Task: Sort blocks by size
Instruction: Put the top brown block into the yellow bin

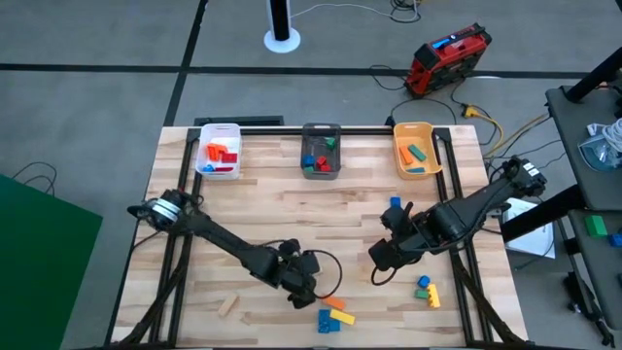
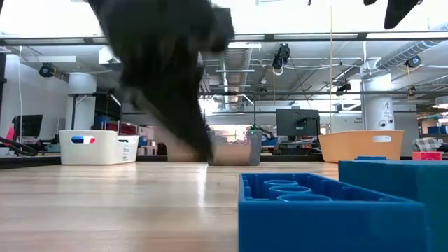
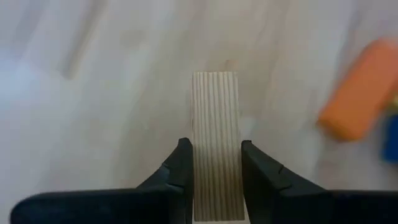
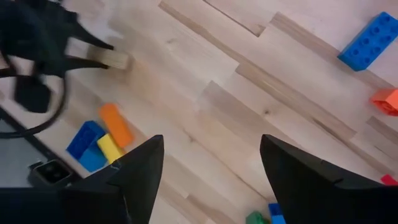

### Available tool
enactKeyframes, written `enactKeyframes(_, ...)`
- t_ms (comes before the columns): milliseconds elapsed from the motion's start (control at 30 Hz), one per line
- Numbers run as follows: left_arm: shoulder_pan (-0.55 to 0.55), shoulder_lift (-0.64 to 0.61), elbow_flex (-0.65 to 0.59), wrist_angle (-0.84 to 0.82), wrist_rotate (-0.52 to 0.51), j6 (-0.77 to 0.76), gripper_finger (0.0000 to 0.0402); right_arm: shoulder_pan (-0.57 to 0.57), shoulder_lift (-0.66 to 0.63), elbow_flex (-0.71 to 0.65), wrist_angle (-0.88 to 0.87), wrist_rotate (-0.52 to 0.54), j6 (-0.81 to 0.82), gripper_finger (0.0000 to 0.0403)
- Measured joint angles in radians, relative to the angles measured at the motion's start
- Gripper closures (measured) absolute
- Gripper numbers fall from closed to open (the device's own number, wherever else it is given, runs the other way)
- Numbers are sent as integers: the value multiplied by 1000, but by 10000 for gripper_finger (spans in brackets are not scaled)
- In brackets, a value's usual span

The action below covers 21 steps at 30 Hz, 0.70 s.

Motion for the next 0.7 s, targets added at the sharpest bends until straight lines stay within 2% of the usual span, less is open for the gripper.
enactKeyframes(233, 12, -129, 55, -135, -82, 101, 333, -49, -22, -3, 33, -3, -41, 149)
enactKeyframes(433, 33, -238, 117, -208, -142, 241, 333, -119, -49, -3, 170, -7, -146, 145)
enactKeyframes(700, 63, -350, 154, -231, -229, 409, 333, -235, -56, -3, 416, -134, -351, 132)
